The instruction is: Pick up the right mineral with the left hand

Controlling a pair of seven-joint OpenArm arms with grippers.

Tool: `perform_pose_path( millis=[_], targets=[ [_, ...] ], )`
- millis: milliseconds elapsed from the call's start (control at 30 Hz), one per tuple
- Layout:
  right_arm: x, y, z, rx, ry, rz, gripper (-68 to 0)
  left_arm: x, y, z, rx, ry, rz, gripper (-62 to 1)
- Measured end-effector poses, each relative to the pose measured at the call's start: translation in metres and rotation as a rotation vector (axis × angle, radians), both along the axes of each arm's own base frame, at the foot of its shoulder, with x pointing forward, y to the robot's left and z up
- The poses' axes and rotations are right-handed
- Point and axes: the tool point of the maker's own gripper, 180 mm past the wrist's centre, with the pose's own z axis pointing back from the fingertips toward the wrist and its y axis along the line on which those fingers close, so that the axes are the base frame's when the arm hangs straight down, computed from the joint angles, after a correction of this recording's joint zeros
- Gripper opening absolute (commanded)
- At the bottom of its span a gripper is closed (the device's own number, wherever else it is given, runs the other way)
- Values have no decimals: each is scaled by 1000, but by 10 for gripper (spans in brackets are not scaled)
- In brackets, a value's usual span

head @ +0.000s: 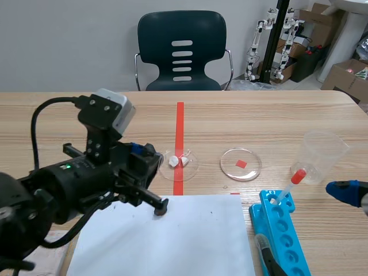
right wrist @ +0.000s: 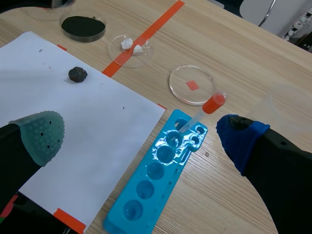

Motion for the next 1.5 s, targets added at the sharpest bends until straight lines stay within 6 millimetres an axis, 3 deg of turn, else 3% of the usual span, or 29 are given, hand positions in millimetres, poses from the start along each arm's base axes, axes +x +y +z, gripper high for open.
perform_pose_path(
  millis=[300, 700, 1133, 1500],
  targets=[
    [0, 0, 0, 0, 0, 0, 4, -34, 23, 42, -97, -122, -59, -466],
    [0, 0, 0, 0, 0, 0, 4, -89, 35, 54, -177, -182, -142, -466],
    [0, 0, 0, 0, 0, 0, 4, -119, 48, 74, -227, -224, -109, -466],
    [0, 0, 0, 0, 0, 0, 4, -126, 45, 68, -192, -215, -136, -466]
  ],
)
